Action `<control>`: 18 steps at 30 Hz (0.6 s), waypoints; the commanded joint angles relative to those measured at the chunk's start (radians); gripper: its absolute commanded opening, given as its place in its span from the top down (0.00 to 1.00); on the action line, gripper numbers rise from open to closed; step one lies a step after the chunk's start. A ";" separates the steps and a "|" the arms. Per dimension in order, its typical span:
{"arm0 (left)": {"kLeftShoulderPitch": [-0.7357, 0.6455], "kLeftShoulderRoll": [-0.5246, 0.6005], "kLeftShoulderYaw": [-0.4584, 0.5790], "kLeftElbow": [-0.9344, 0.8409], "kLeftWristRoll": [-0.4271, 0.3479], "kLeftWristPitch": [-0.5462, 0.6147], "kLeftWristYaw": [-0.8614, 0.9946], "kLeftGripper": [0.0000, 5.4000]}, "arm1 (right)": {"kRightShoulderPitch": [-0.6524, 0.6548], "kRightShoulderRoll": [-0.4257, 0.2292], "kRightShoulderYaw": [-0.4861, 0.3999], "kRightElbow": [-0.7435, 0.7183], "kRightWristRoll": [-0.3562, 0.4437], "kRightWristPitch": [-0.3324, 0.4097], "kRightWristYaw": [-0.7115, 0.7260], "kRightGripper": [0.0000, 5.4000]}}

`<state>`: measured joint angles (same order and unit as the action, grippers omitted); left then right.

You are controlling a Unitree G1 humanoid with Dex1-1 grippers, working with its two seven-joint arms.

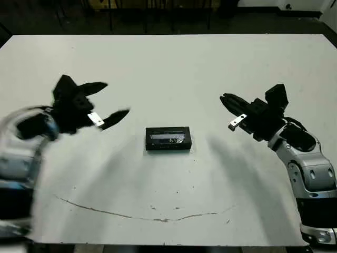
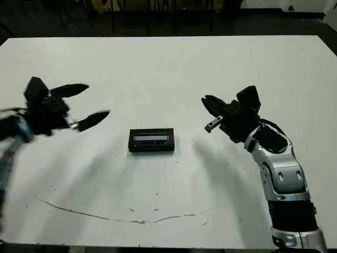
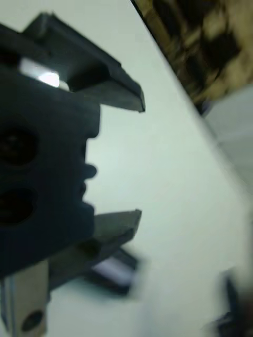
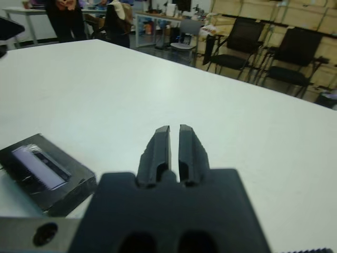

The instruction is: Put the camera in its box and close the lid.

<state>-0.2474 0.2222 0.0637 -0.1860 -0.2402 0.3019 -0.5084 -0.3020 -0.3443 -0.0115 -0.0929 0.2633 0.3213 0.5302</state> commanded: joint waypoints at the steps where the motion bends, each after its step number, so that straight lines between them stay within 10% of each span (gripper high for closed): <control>1: 0.038 -0.096 -0.048 -0.061 0.011 0.020 0.122 0.37 | 0.030 0.014 0.002 0.001 -0.017 0.001 -0.033 1.00; 18: 0.138 -0.235 -0.366 -0.048 0.102 0.319 0.301 0.98 | 0.058 0.046 -0.035 -0.023 0.019 0.019 -0.085 1.00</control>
<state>-0.1260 -0.0200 -0.3007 -0.2486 -0.1438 0.5713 -0.2189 -0.2644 -0.3018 -0.0415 -0.1135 0.2785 0.3223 0.4559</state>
